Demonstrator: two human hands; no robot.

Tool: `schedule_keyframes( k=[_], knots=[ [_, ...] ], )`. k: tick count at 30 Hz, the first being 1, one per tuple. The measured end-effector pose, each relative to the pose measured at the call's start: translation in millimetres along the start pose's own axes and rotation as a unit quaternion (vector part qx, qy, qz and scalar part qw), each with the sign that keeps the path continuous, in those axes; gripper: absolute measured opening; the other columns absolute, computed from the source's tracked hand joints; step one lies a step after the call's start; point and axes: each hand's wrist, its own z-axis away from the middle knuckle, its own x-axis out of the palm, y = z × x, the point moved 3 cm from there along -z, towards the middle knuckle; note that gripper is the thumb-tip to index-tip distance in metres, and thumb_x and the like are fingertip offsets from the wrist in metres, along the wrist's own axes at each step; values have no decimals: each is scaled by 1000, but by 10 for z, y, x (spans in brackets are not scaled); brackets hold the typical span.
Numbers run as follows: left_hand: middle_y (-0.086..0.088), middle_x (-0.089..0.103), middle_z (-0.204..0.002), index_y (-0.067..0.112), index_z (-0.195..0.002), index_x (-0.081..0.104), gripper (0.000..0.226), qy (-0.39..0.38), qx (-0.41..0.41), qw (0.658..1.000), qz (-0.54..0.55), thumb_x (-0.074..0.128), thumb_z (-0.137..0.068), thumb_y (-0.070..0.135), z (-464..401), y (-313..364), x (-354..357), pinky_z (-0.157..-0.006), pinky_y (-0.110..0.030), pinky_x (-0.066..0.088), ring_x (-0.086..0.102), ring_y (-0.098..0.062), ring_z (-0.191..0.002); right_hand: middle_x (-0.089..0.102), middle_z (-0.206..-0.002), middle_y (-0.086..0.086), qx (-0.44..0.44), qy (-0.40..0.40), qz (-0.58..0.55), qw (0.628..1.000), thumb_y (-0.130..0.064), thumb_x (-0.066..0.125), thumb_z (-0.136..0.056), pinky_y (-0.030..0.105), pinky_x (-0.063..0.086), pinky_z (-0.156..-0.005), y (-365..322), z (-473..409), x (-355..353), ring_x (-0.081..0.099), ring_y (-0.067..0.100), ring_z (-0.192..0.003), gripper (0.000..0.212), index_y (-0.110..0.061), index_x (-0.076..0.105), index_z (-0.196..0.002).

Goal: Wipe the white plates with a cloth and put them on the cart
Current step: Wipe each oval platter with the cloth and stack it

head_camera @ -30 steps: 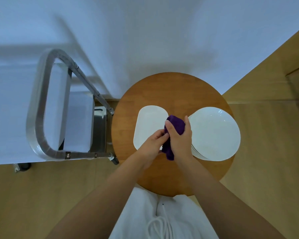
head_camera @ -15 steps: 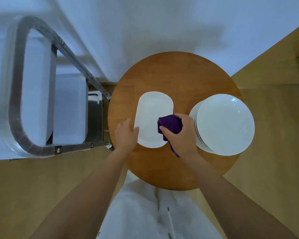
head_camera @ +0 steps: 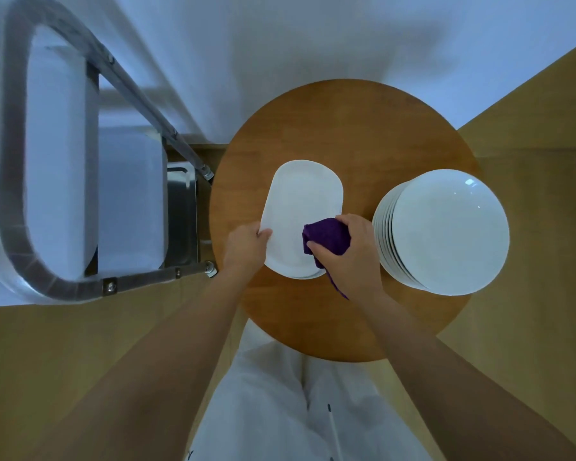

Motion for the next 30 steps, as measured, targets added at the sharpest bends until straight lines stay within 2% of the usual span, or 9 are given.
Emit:
schedule_keyframes(
  k=[5, 8, 11, 14, 17, 19, 22, 25, 30],
  knots=[
    [4, 59, -95, 20, -106, 57, 19, 80, 16, 992, 95, 43, -100, 31, 85, 152, -141, -65, -19, 46, 58, -13, -84, 49, -127, 1, -2, 7, -3, 1000, -33, 79, -71, 0, 39, -61, -49, 36, -24, 44, 11, -110, 67, -18, 45, -127],
    [8, 56, -97, 26, -103, 51, 11, 68, 17, 982, 176, 44, -100, 34, 171, 278, -226, -65, -17, 45, 56, -9, -83, 48, -127, 1, -2, 4, -16, 1000, -33, 79, -72, 2, 41, -62, -111, 58, -69, 44, 12, -110, 66, -19, 45, -127],
    [6, 60, -99, 27, -100, 53, 11, 24, -7, 962, 271, 46, -99, 35, 296, 340, -297, -69, -23, 53, 61, -13, -89, 48, -126, -1, -7, 13, -31, 999, -32, 79, -72, 3, 42, -62, -188, 94, -159, 45, 12, -110, 66, -21, 45, -127],
    [1, 66, -106, 31, -101, 59, 12, -37, -68, 915, 396, 48, -98, 36, 518, 403, -340, -77, -36, 59, 66, -19, -95, 47, -125, -4, -13, 40, -52, 998, -33, 79, -71, 4, 42, -64, -285, 129, -295, 44, 11, -109, 66, -23, 44, -125],
    [-8, 65, -121, 23, -123, 58, 32, -131, -47, 853, 504, 44, -98, 37, 736, 514, -368, -91, -52, 52, 64, -30, -109, 47, -125, -3, -21, 78, -54, 995, -36, 78, -71, 6, 41, -70, -401, 155, -467, 44, 11, -111, 64, -23, 45, -124],
    [-11, 62, -127, 21, -133, 51, 42, -172, -21, 837, 520, 37, -99, 41, 878, 594, -388, -94, -54, 48, 61, -33, -114, 45, -128, -1, -24, 111, -38, 993, -39, 76, -73, 7, 40, -72, -488, 134, -598, 44, 12, -112, 63, -23, 45, -124],
    [-10, 67, -116, 23, -126, 56, 47, -137, -22, 862, 487, 37, -95, 52, 1128, 715, -401, -74, -41, 58, 67, -29, -102, 37, -137, 2, -18, 167, -16, 986, -44, 72, -76, 18, 44, -81, -623, 78, -795, 43, 17, -116, 61, -21, 45, -126],
    [-3, 70, -96, 23, -113, 61, 46, -91, -32, 887, 452, 35, -93, 57, 1358, 850, -365, -51, -22, 54, 69, -17, -82, 30, -145, 8, 4, 206, 49, 977, -47, 63, -83, 41, 42, -96, -787, 50, -867, 38, 28, -124, 59, -17, 43, -130],
    [11, 72, -71, 27, -99, 62, 41, -71, 30, 886, 458, 29, -98, 51, 1605, 1015, -376, -46, -13, 48, 68, -3, -63, 26, -150, 14, -71, 246, 66, 965, -41, 54, -90, 47, 30, -104, -1131, 211, -786, 32, 34, -130, 53, -10, 45, -132]
  ],
)
